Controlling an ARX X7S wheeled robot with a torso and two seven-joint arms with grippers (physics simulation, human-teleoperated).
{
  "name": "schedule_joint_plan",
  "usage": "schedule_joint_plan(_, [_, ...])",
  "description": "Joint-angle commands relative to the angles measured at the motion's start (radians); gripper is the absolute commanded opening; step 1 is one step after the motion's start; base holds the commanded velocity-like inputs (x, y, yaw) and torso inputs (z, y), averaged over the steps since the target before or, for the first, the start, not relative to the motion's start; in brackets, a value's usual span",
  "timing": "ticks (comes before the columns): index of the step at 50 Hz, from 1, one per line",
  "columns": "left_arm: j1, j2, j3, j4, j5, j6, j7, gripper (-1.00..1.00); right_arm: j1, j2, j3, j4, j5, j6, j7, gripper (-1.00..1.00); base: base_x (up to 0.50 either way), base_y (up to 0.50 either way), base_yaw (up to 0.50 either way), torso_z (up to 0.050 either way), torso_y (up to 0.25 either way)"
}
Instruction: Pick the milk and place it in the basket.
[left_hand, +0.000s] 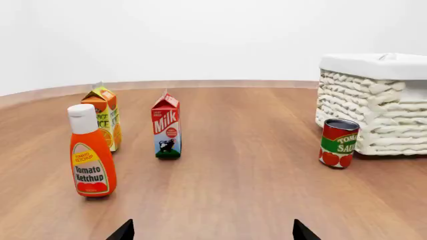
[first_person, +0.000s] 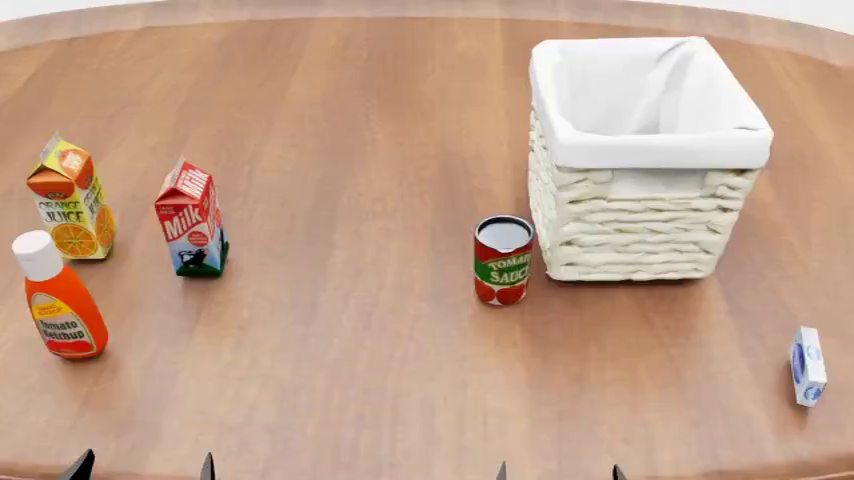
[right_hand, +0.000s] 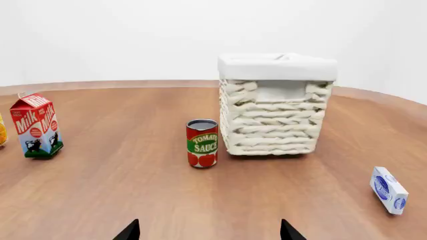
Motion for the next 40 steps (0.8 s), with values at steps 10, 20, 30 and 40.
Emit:
schedule_joint_plan(10, [-0.002, -0.045, 0.054, 0.000, -0.031, 0.003, -0.052, 1.00, -0.013, 0.043, -0.056, -0.037, 0.035, 0.025, 0.057, 1.00, 0.00, 0.00, 0.00, 0.000, 0.000])
schedule_joint_plan(20, [-0.011, -0.061, 0.071, -0.015, -0.048, 0.007, -0.075, 1.00, -0.010, 0.060, -0.089, -0.040, 0.042, 0.038, 0.080, 1.00, 0.00, 0.17, 0.00, 0.000, 0.000])
schedule_joint_plan(30, [-0.017, -0.075, 0.085, -0.024, -0.058, 0.013, -0.093, 1.00, -0.006, 0.077, -0.118, -0.039, 0.041, 0.045, 0.091, 1.00, 0.00, 0.50, 0.00, 0.000, 0.000])
schedule_joint_plan(40, [-0.017, -0.086, 0.099, -0.022, -0.066, 0.013, -0.109, 1.00, 0.001, 0.087, -0.129, -0.032, 0.052, 0.066, 0.106, 1.00, 0.00, 0.17, 0.00, 0.000, 0.000])
